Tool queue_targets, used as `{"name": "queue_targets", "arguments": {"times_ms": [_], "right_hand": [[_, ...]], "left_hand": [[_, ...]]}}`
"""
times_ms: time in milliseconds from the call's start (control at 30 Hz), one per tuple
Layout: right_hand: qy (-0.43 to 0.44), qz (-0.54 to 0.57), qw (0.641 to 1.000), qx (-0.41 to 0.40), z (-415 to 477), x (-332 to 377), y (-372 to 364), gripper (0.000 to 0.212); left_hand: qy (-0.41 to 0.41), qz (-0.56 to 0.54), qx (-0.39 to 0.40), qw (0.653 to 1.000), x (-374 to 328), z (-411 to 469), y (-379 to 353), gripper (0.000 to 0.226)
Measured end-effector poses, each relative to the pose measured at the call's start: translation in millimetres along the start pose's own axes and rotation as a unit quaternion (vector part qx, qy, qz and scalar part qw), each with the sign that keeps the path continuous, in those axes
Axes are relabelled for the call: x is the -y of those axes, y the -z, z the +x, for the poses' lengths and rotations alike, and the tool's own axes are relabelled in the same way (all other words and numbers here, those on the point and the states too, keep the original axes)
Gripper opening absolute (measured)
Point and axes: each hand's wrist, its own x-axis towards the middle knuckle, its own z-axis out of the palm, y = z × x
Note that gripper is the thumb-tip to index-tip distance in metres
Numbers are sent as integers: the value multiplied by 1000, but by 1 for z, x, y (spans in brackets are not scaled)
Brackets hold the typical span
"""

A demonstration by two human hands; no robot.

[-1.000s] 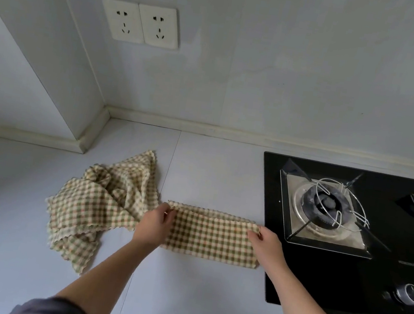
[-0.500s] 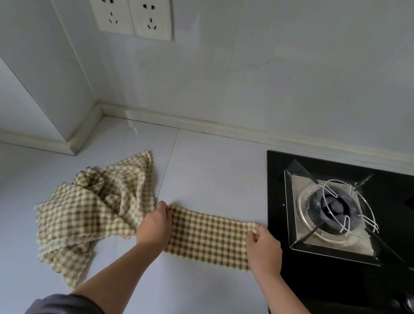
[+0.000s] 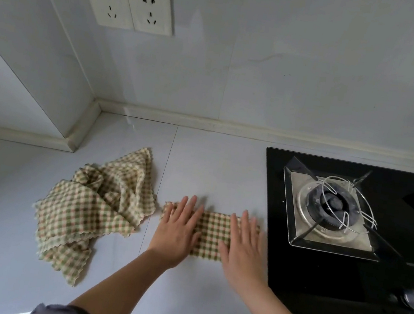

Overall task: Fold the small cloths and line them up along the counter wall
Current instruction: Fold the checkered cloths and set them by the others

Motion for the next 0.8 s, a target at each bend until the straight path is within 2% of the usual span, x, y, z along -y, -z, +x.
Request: {"name": "queue_targets", "arguments": {"times_ms": [100,333,433,500,533,600,700,800], "right_hand": [[-27,-14,999,41,4,7,-16,64],[-22,-19,993,118,10,5,-28,69],[39,-61,989,125,24,-2,-12,91],[48,-51,989,130,30,-8,0,83],[43,-41,991,120,32,-10,5,74],[37,-14,998,44,27,-10,14,66],[71,43,996,-43,9,-6,12,52],[104,101,988,-56,-13,3,6,51]], "left_hand": [[15,11,62,998,3,0,-13,62],[28,15,99,995,1,2,-8,68],[27,18,125,992,-2,1,-3,88],[49,-10,127,991,-7,-1,4,91],[56,-14,128,990,-8,-4,10,80],[62,-8,127,990,-7,-10,20,59],[85,-6,106,991,-4,-20,32,52],[117,-30,116,986,-5,-24,37,44]]}}
